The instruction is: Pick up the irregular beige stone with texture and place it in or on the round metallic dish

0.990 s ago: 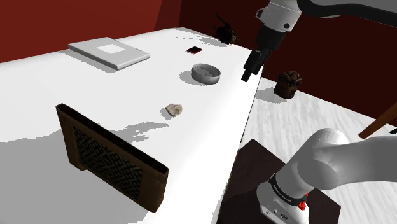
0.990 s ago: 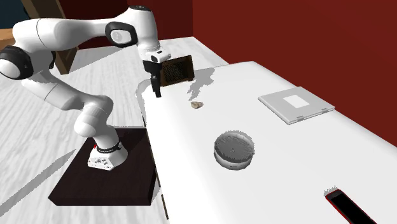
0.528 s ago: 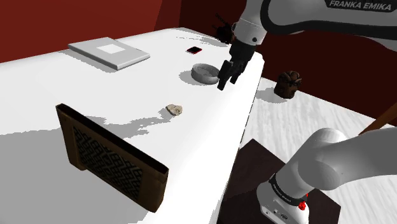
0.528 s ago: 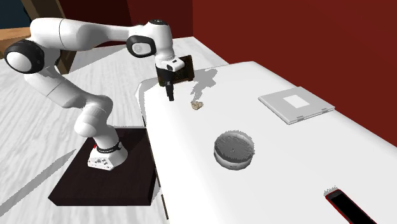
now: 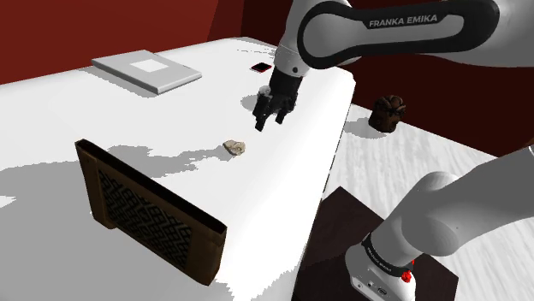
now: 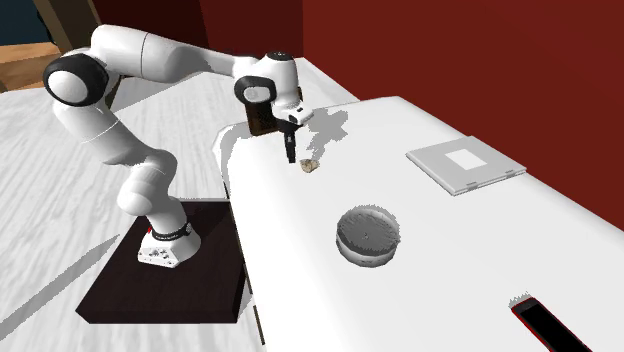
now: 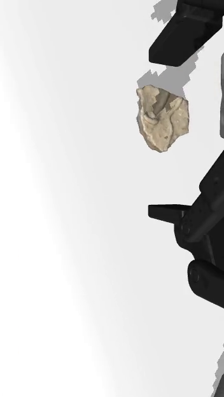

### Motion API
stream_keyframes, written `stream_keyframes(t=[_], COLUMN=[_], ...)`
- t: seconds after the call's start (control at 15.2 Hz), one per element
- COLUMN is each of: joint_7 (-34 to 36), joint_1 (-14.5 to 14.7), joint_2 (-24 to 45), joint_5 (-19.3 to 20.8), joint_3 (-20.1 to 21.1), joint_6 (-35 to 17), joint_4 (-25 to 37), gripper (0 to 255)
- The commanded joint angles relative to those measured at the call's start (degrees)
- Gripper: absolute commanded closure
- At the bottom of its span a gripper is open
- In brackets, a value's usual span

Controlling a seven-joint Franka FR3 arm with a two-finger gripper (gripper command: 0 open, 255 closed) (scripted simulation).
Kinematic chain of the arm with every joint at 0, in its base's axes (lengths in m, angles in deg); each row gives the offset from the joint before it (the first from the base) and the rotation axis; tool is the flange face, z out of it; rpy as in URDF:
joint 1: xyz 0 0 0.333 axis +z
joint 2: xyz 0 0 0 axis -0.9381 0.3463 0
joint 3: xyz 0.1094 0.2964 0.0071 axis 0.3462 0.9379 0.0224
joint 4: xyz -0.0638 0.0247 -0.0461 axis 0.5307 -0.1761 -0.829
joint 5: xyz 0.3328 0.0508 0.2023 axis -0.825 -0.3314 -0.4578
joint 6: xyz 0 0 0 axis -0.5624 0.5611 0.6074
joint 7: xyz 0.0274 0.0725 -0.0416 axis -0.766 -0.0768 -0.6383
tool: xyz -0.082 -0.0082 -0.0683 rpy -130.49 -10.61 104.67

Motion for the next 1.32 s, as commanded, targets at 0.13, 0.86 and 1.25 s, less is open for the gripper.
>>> stream_keyframes(t=[0.13, 0.86, 1.25], joint_7=[2.7, 5.3, 5.3], joint_1=[0.6, 1.5, 1.6], joint_2=[7.7, 17.7, 18.0], joint_5=[-0.9, -0.8, -0.8], joint_3=[2.0, 4.0, 4.0], joint_6=[-5.8, -15.2, -15.6], joint_4=[2.6, 3.7, 3.5], gripper=[0, 0, 0])
